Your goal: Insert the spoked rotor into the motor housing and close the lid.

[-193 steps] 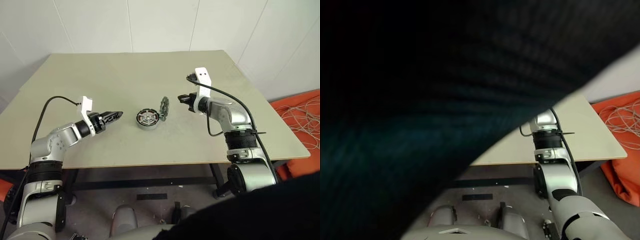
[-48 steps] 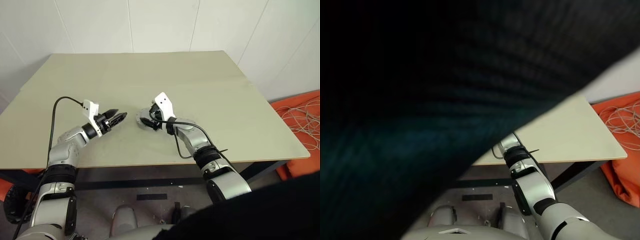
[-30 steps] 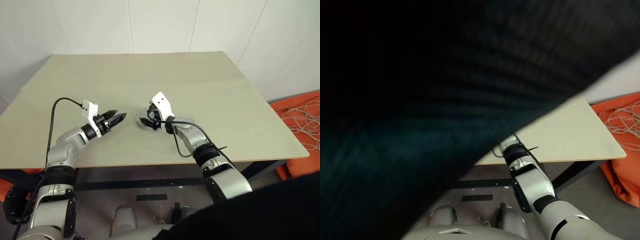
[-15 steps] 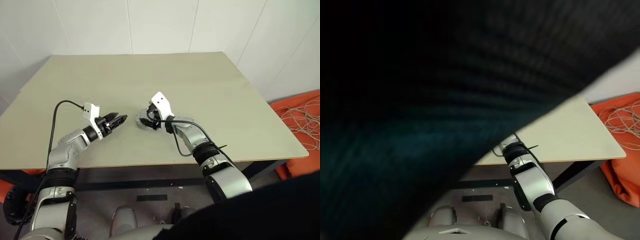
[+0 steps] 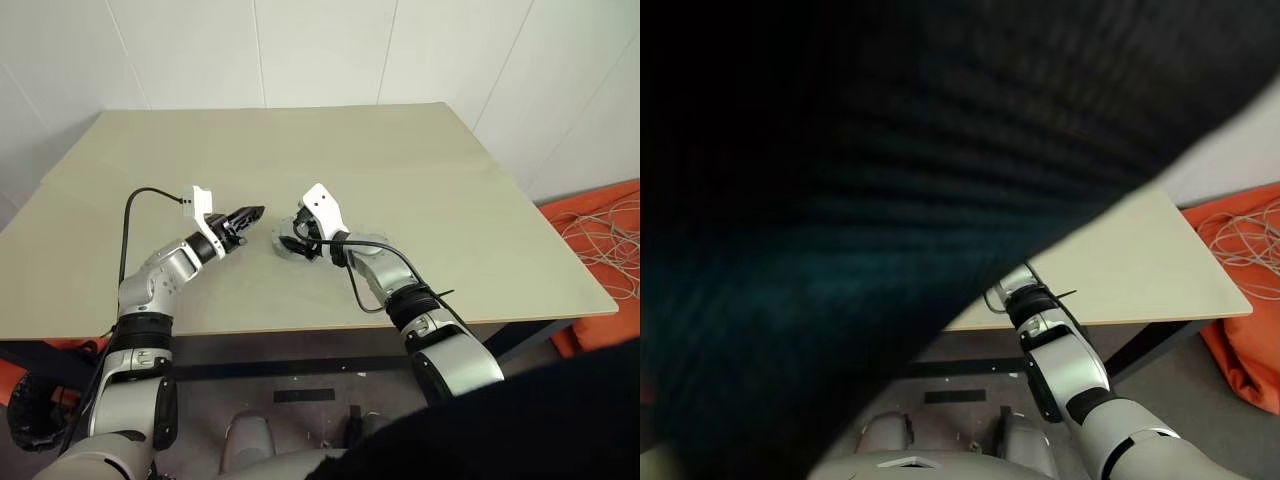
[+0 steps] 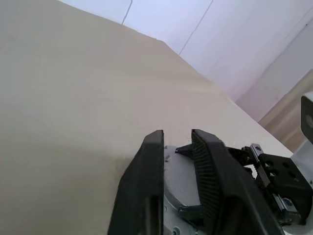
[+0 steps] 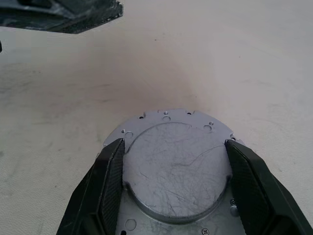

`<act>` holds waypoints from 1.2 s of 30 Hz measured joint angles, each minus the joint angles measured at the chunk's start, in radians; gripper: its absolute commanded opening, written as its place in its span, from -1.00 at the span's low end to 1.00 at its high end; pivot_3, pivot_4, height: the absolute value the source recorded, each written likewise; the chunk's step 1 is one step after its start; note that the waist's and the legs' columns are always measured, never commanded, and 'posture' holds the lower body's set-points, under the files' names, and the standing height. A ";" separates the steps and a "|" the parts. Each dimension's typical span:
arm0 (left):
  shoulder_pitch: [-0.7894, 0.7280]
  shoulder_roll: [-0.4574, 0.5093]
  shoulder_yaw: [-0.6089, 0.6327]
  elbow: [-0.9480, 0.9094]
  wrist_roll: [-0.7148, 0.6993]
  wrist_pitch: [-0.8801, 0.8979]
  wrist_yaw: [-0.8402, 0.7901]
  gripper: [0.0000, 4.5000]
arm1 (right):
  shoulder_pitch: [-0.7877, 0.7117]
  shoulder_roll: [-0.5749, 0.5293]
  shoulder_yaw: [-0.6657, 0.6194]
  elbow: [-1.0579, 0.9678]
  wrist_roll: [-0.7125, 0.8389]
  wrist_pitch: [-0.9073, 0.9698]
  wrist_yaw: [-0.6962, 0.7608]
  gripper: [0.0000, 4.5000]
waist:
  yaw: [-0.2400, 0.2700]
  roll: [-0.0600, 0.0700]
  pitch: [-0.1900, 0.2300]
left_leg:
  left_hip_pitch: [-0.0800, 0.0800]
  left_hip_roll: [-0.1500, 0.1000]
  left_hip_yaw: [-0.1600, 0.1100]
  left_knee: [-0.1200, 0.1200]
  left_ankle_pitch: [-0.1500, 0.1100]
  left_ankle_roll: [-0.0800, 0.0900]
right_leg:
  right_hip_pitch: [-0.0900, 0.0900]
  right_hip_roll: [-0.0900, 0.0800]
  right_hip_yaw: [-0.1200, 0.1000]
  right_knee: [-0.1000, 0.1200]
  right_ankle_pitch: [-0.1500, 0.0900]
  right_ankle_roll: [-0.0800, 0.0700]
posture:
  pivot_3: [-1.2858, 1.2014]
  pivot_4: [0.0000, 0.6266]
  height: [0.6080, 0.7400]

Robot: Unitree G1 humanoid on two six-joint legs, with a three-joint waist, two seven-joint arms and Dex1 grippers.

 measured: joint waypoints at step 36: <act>-0.161 -0.049 -0.011 0.198 0.036 0.343 0.145 -1.00 | 0.017 -0.008 -0.009 -0.052 0.005 0.050 0.004 0.84 | 0.008 0.004 -0.002 | 0.001 -0.001 0.000 -0.008 0.000 0.000 | 0.001 -0.001 0.000 -0.006 -0.003 0.006 | 0.03 -1.00 1.00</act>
